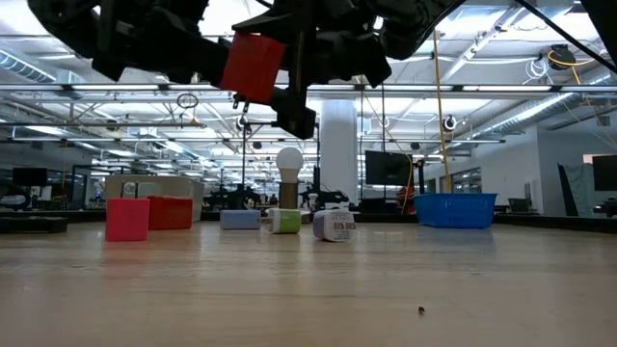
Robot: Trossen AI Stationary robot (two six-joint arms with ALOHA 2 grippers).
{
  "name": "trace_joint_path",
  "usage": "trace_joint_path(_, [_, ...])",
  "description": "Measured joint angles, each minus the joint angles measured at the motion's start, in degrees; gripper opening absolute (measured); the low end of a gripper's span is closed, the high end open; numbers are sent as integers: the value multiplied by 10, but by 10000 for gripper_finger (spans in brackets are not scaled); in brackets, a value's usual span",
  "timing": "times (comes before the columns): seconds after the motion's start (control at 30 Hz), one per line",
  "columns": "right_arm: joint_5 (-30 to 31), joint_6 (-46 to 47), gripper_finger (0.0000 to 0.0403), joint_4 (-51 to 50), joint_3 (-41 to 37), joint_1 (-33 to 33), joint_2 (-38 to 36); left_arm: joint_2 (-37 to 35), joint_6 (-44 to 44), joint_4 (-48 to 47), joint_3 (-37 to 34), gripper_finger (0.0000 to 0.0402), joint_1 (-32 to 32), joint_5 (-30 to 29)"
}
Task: Pick & Place Office items
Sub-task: Put the bottom red charger adapter into the gray bin
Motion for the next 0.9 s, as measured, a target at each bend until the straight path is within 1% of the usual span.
trace_joint_path(0.17, [4, -5, 274, 4, 0, -1, 0, 24, -2, -1, 16, 244, -15, 3])
trace_joint_path(0.43, [4, -23, 274, -7, 0, -4, 0, 26, -15, -5, 16, 244, -32, 6])
trace_joint_path(0.5, [4, -24, 274, -7, 0, -7, 0, 26, -15, -5, 16, 244, -37, -5])
trace_joint_path(0.6, [19, -25, 274, -7, 0, -9, 0, 26, -16, -5, 16, 244, -45, -46])
trace_joint_path(0.67, [21, -26, 274, -7, 0, -10, 0, 26, -14, -5, 16, 244, -48, -63])
trace_joint_path(0.8, [21, -26, 274, -7, 0, -13, 0, 26, -14, -4, 16, 244, -51, -68])
trace_joint_path(0.9, [23, -25, 274, -5, 0, -14, 0, 26, -16, -4, 16, 244, -51, -88])
